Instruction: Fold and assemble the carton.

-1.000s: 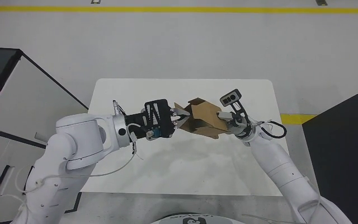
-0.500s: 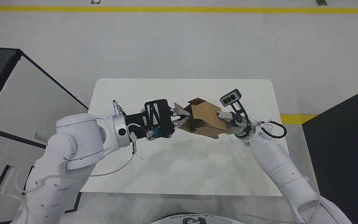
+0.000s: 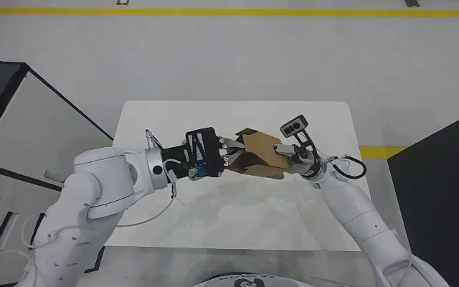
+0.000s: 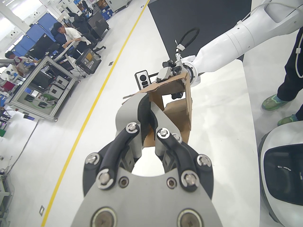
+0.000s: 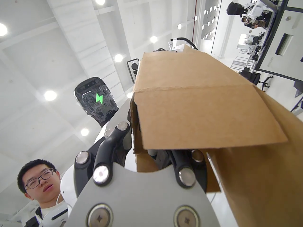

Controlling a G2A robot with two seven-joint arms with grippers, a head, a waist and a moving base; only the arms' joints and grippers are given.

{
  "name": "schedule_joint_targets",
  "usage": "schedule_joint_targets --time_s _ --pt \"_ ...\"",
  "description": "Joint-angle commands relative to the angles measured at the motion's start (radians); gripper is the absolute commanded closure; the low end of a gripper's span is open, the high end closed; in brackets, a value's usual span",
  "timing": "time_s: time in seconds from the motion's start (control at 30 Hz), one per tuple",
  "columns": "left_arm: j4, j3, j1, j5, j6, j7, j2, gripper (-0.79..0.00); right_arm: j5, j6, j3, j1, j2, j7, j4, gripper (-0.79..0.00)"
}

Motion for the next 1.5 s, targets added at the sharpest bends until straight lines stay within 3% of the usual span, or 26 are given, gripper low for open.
schedule_joint_targets --time_s 0.0,0.47,1.07,1.47 --pt "0.002 0.000 0.000 0.003 0.001 0.003 0.001 0.000 -0.008 -0.001 0.007 -0.005 0.000 -0.003 -0.004 0.000" --pt "-0.013 0.025 -0.027 0.017 -0.013 -0.020 0.006 0.000 -0.128 -0.003 0.034 -0.021 0.000 -0.041 -0.021 0.000" --pt "-0.017 0.162 -0.148 0.063 0.020 -0.071 -0.006 0.000 -0.160 0.012 0.058 -0.037 -0.005 -0.045 -0.035 0.000" --pt "-0.014 0.067 -0.080 0.062 0.071 -0.064 0.007 0.000 -0.012 0.056 0.070 -0.047 -0.019 0.035 -0.021 0.000"
